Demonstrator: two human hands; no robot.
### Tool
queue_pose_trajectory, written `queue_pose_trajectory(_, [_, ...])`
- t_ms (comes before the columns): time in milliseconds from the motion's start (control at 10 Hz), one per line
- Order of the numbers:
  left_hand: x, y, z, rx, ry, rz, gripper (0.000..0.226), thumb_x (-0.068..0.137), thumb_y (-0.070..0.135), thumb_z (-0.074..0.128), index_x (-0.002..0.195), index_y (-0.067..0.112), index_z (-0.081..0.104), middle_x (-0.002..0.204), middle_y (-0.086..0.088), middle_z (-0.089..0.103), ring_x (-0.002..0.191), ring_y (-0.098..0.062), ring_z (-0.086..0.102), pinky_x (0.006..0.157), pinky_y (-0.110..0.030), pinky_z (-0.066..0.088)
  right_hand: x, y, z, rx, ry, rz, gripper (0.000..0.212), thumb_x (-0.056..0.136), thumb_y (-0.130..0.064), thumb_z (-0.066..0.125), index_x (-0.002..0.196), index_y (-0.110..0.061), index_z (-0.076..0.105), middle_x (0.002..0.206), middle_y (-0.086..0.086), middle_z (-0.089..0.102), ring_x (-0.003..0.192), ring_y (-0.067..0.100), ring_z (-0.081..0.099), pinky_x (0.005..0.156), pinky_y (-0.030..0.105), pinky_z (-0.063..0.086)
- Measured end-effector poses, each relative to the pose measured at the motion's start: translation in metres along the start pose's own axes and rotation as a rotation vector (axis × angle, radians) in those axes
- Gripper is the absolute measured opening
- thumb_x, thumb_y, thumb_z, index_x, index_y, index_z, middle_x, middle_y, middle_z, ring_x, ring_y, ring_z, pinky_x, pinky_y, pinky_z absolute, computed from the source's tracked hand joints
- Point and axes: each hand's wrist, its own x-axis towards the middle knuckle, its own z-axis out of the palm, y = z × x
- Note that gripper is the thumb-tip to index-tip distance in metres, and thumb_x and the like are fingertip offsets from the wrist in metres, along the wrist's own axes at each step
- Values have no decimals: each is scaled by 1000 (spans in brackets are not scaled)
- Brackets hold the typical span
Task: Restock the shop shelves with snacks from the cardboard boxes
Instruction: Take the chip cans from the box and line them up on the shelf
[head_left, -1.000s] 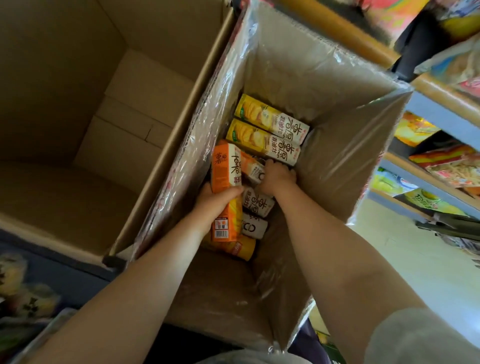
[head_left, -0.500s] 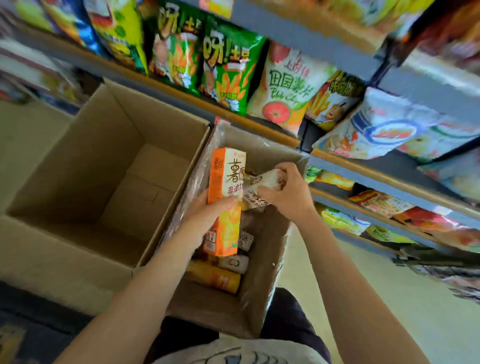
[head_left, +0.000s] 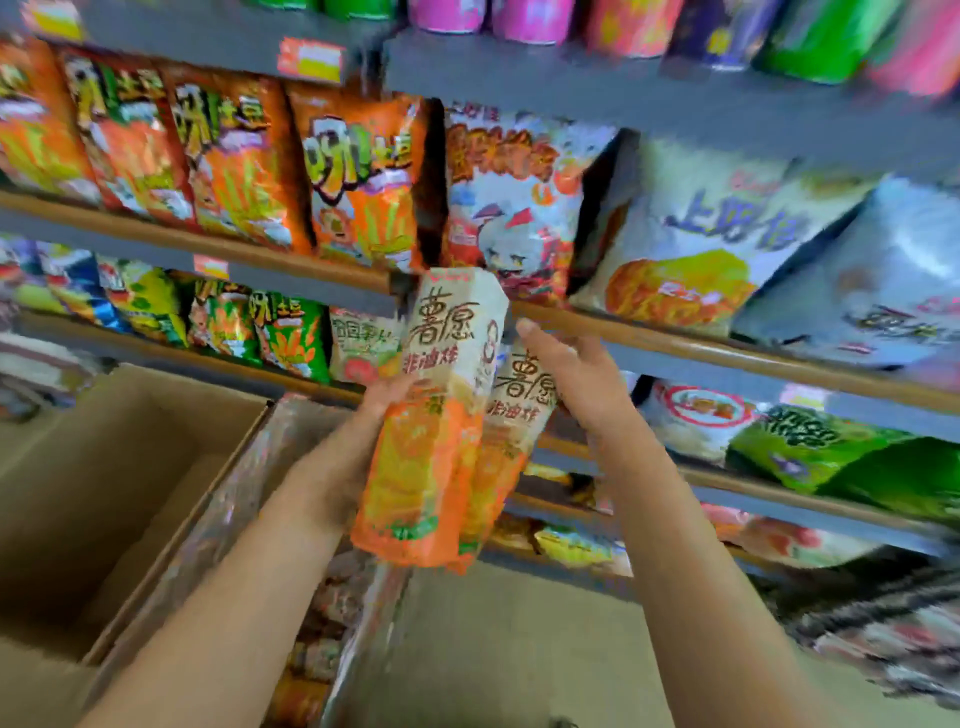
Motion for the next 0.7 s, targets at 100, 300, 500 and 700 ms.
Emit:
queue_pose_trajectory(100, [15, -42, 82, -38, -57, 73, 38, 85, 41, 69, 99, 6, 63, 52, 1, 67, 46, -2, 65, 46, -14, 49, -9, -3, -72, 25, 35, -20, 91, 77, -75, 59, 143, -15, 40, 138, 4, 54, 125, 27, 54, 95, 37, 44])
queue_pose_trajectory(300, [-31, -51, 219, -106, -310, 148, 45, 74, 52, 63, 89, 10, 73, 76, -8, 76, 64, -17, 73, 54, -24, 58, -49, 16, -191, 222, 46, 26, 88, 70, -91, 50, 135, -32, 55, 130, -7, 61, 117, 19, 59, 97, 42, 47])
queue_pose_trajectory(500, [-60, -20, 312, -32, -471, 309, 49, 69, 52, 50, 73, 15, 82, 85, -9, 76, 75, -19, 73, 78, -36, 54, -93, 0, -263, 396, -11, -126, 55, 72, -64, 61, 113, -28, 66, 104, -1, 75, 98, 18, 72, 90, 41, 56])
queue_pose_trajectory(700, [-80, 3, 386, 113, -619, 325, 53, 69, 58, 58, 88, 14, 81, 99, -12, 76, 87, -23, 73, 91, -39, 54, -108, -39, -323, 495, 198, -301, 40, 92, -58, 55, 102, -24, 72, 104, -2, 76, 100, 15, 71, 97, 42, 54])
